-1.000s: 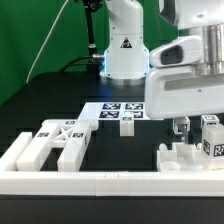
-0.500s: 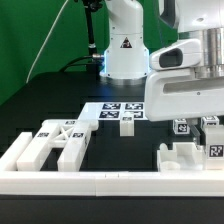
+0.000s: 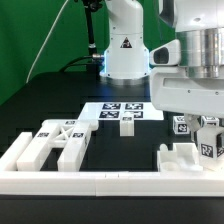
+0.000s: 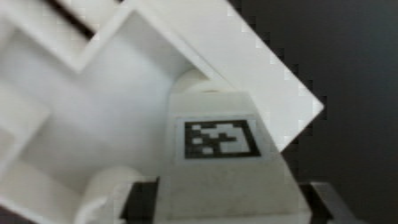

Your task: Assemble chair

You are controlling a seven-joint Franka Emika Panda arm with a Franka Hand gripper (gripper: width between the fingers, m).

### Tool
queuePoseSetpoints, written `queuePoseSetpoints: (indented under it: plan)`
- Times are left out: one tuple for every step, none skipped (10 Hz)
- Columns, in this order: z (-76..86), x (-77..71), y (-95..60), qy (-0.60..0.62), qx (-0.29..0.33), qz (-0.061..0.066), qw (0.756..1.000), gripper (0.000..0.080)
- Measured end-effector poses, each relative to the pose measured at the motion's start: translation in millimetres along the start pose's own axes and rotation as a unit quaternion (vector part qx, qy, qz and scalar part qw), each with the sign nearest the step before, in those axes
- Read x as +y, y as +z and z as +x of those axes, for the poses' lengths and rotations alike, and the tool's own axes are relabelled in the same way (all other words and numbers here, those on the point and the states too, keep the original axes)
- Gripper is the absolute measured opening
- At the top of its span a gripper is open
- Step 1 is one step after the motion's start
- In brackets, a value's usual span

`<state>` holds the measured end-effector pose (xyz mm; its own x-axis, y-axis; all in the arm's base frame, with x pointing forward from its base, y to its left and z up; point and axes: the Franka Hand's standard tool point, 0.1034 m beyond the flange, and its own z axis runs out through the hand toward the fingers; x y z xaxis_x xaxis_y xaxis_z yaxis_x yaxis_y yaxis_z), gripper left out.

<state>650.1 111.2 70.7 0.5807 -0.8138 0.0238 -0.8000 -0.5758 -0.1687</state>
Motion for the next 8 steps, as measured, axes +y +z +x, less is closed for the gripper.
queuePoseSetpoints:
  plan:
    - [-1.7, 0.7, 0.2, 0.085, -0.01, 0.001, 0.996, 0.0285]
    - [-3.4, 0.9, 0.3, 0.157, -0.018, 0.003, 0.987, 0.0285]
    - [-4.7, 0.8, 0.5, 0.211, -0.024, 0.005, 0.977, 0.0286]
    - [-5.9, 0.4, 0.7, 0.246, -0.028, 0.006, 0.969, 0.0287]
    - [-6.8, 0.1, 0.6, 0.237, -0.029, 0.005, 0.971, 0.0287]
    - [-6.8, 0.2, 0.9, 0.226, -0.029, 0.005, 0.974, 0.0287]
    - [-6.9, 0.2, 0.8, 0.211, -0.029, 0.005, 0.977, 0.0369]
    - [-6.5, 0.0, 0.1, 0.123, -0.026, 0.007, 0.992, 0.0519]
